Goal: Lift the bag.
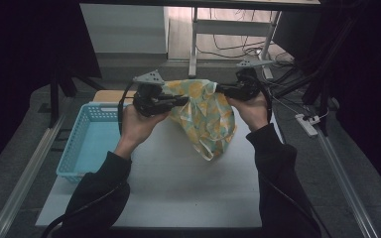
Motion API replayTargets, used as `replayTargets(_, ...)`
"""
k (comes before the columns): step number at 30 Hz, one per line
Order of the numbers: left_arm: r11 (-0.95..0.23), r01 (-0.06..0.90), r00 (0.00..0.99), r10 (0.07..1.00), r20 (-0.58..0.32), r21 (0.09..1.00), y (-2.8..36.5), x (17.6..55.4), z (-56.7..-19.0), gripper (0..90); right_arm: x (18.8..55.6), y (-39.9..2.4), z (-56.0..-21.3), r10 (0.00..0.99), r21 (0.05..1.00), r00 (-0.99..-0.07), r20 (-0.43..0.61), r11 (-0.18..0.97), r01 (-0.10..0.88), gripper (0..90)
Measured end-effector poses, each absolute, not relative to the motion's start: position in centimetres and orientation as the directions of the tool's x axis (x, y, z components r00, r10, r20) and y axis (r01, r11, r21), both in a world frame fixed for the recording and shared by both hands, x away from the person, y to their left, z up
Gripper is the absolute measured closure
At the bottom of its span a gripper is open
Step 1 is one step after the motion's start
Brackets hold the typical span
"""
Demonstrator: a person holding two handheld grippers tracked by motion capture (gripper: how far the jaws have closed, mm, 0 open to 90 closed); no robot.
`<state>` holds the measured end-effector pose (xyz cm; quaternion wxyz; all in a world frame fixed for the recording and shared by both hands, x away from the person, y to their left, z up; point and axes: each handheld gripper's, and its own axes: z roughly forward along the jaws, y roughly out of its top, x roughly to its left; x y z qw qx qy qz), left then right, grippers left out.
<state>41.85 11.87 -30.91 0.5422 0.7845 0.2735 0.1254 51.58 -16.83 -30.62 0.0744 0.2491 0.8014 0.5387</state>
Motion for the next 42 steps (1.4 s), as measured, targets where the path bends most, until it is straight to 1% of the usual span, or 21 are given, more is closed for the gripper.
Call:
replayTargets(6,-0.227,0.257,0.819,0.568,-0.087,0.939,12.6,41.3,-28.7,89.9,51.3,-17.5,-29.0,0.481,0.914,-0.866,0.139,0.274,0.298,88.8)
replayTargets(7,-0.185,0.232,0.825,0.557,-0.092,0.955,13.2,41.0,-27.3,90.0,51.3,-17.6,-28.6,0.481,0.917,-0.866,0.138,0.269,0.296,88.9)
replayTargets(9,-0.174,0.211,0.827,0.556,-0.081,0.962,13.5,40.7,-26.0,89.9,51.2,-17.7,-28.0,0.484,0.920,-0.865,0.132,0.265,0.289,88.8)
replayTargets(10,-0.190,0.208,0.826,0.559,-0.069,0.959,13.4,40.6,-25.6,89.9,51.1,-17.7,-27.7,0.485,0.922,-0.865,0.130,0.262,0.285,88.9)
replayTargets(13,-0.246,0.209,0.824,0.565,-0.035,0.946,12.7,40.6,-25.6,89.8,51.1,-17.5,-27.4,0.489,0.921,-0.864,0.122,0.268,0.281,88.9)
replayTargets(17,-0.280,0.246,0.812,0.582,-0.039,0.928,12.1,41.2,-27.4,89.6,51.3,-17.2,-27.8,0.500,0.913,-0.858,0.119,0.284,0.292,88.9)
replayTargets(20,-0.287,0.267,0.805,0.591,-0.049,0.920,12.1,41.7,-28.2,89.5,51.5,-17.1,-28.1,0.508,0.910,-0.853,0.120,0.286,0.299,88.9)
replayTargets(24,-0.266,0.273,0.798,0.600,-0.063,0.925,12.4,42.0,-28.4,89.6,51.1,-17.0,-26.8,0.491,0.926,-0.862,0.124,0.254,0.278,89.0)
replayTargets(26,-0.232,0.250,0.796,0.601,-0.063,0.940,12.9,41.7,-27.4,89.5,50.6,-16.8,-25.4,0.484,0.934,-0.869,0.106,0.251,0.253,89.0)
replayTargets(27,-0.232,0.250,0.796,0.601,-0.063,0.940,12.9,41.7,-27.4,89.6,50.6,-16.8,-25.4,0.484,0.934,-0.869,0.106,0.251,0.253,89.0)
replayTargets(28,-0.225,0.241,0.795,0.604,-0.059,0.944,13.0,41.5,-27.0,89.6,50.2,-16.6,-24.2,0.481,0.941,-0.872,0.087,0.249,0.231,89.0)
replayTargets(29,-0.200,0.220,0.788,0.614,-0.053,0.955,13.4,41.2,-25.9,89.6,50.0,-16.5,-23.6,0.478,0.944,-0.874,0.084,0.242,0.223,89.0)
replayTargets(31,-0.185,0.212,0.787,0.614,-0.056,0.959,13.6,41.1,-25.5,89.6,49.7,-16.4,-22.7,0.475,0.949,-0.877,0.074,0.237,0.209,89.0)
replayTargets(34,-0.135,0.180,0.779,0.625,-0.057,0.974,14.4,40.7,-23.2,89.6,49.2,-16.3,-21.3,0.480,0.955,-0.875,0.055,0.231,0.186,89.0)
replayTargets(35,-0.120,0.160,0.775,0.630,-0.050,0.980,14.7,40.4,-22.0,89.6,49.2,-16.3,-20.9,0.481,0.957,-0.875,0.054,0.225,0.183,89.0)
replayTargets(39,-0.128,0.141,0.766,0.642,-0.026,0.982,14.8,40.1,-20.8,89.6,49.1,-16.5,-20.0,0.474,0.966,-0.878,0.066,0.189,0.175,89.0)
replayTargets(41,-0.136,0.148,0.759,0.651,-0.024,0.980,14.8,40.3,-20.8,89.6,49.2,-16.5,-20.1,0.481,0.965,-0.874,0.064,0.194,0.177,89.0)
replayTargets(42,-0.153,0.172,0.751,0.660,-0.029,0.973,14.7,40.7,-21.2,89.5,49.3,-16.5,-20.4,0.491,0.961,-0.869,0.055,0.211,0.180,89.0)
